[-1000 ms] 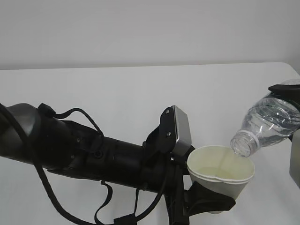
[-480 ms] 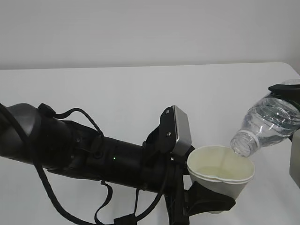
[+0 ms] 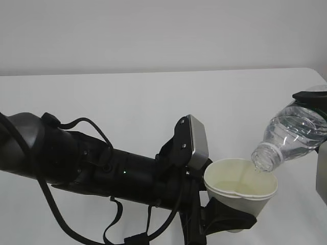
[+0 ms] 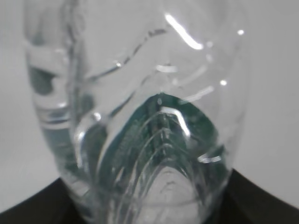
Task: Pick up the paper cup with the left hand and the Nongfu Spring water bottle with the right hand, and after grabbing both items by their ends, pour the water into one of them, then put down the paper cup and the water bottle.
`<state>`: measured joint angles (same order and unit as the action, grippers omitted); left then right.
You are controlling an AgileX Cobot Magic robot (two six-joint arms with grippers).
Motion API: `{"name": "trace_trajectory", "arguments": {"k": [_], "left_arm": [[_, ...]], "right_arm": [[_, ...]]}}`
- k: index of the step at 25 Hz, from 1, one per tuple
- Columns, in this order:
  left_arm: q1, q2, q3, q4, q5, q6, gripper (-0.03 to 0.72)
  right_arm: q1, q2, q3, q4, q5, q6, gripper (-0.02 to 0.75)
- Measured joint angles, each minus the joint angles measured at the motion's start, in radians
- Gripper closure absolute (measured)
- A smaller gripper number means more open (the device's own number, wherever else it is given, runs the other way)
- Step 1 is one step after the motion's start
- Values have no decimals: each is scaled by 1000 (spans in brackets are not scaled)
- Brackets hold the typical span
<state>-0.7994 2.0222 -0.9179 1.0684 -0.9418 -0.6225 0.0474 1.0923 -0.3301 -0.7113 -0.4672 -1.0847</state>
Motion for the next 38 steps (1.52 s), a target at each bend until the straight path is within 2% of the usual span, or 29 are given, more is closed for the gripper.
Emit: {"name": "trace_trajectory", "arguments": {"k": [38], "left_arm": [[0,0,0,-10,15,0,270]], "right_arm": [[0,0,0,4,4,-2,302]]}}
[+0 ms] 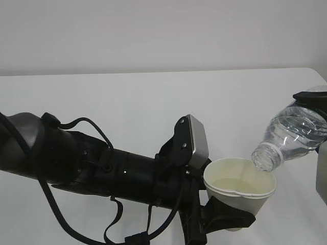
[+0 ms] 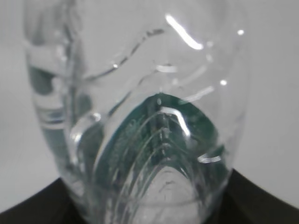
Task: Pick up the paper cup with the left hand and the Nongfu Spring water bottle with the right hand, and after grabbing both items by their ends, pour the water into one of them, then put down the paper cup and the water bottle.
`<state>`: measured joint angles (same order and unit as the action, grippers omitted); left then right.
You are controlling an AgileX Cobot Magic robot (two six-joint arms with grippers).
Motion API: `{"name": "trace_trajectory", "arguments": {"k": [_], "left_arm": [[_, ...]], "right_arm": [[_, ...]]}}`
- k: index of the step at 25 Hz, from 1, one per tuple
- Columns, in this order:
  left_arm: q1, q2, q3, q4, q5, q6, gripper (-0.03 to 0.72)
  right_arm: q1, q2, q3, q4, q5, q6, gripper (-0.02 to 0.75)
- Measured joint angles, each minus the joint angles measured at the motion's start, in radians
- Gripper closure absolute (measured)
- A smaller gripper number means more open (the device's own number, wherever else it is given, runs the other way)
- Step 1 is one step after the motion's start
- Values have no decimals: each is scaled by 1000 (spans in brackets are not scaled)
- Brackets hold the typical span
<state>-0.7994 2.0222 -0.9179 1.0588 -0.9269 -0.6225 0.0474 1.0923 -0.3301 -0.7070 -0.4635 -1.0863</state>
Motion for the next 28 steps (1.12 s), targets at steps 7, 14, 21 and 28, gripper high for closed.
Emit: {"name": "trace_trajectory", "arguments": {"k": [7,14,21,28], "left_arm": [[0,0,0,0,2,0,270],[0,0,0,0,2,0,270],[0,0,0,0,2,0,270],[0,0,0,0,2,0,270]], "right_arm": [[0,0,0,0,2,0,302],[0,0,0,0,2,-6,302],[0,0,0,0,2,-16,302],[0,0,0,2,2,-18,302]]}}
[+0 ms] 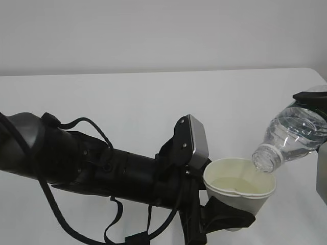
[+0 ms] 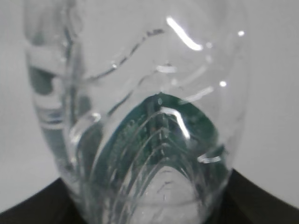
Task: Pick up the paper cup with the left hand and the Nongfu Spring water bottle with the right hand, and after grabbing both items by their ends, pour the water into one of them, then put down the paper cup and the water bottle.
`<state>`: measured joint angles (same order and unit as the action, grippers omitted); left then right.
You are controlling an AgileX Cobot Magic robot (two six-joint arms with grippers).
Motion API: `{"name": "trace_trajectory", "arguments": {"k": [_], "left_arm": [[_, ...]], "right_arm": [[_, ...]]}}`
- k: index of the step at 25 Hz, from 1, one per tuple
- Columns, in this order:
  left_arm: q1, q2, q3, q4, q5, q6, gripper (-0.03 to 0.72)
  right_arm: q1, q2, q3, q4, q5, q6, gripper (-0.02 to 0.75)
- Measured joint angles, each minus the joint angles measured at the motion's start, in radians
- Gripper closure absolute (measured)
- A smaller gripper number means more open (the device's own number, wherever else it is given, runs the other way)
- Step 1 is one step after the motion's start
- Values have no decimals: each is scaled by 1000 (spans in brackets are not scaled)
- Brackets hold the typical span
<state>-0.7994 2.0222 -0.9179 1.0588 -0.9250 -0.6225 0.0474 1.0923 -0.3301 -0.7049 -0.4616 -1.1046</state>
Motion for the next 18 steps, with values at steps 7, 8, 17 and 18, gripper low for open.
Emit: {"name": "trace_trajectory", "arguments": {"k": [7,8,17,18], "left_arm": [[0,0,0,0,0,0,271],[0,0,0,0,0,0,271],[0,0,0,-1,2,0,271],[0,0,0,-2,2,0,271]], "right_arm": [[0,0,0,2,0,0,302],[0,0,0,2,0,0,302],[0,0,-2,10,0,-8,302],[0,0,-3,10,0,-10,302]]}}
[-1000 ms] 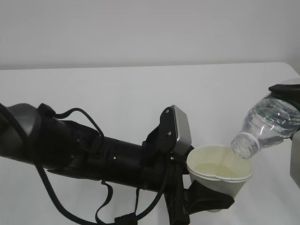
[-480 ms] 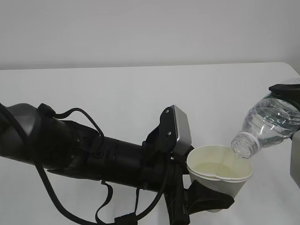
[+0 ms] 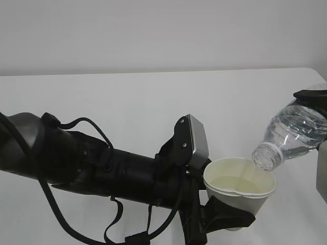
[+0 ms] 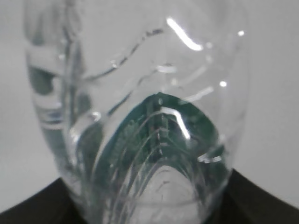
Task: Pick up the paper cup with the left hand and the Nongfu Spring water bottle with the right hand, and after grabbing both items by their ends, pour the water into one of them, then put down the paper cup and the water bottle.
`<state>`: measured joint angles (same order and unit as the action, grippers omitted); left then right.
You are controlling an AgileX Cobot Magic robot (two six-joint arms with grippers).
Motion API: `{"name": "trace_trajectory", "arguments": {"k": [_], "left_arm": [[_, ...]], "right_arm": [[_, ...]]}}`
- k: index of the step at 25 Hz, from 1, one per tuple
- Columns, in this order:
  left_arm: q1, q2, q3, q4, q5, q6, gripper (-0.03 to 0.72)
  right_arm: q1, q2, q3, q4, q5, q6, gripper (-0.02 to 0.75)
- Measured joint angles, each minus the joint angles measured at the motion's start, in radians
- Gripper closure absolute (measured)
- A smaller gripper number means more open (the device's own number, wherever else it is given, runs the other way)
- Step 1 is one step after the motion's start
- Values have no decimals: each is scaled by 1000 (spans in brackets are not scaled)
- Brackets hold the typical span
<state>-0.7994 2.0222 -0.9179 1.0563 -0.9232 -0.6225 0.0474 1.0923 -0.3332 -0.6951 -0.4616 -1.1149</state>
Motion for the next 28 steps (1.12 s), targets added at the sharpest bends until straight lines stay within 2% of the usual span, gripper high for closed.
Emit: {"name": "trace_trajectory", "arguments": {"k": [28], "left_arm": [[0,0,0,-1,2,0,271]], "right_arm": [[0,0,-2,10,0,-12,302]]}}
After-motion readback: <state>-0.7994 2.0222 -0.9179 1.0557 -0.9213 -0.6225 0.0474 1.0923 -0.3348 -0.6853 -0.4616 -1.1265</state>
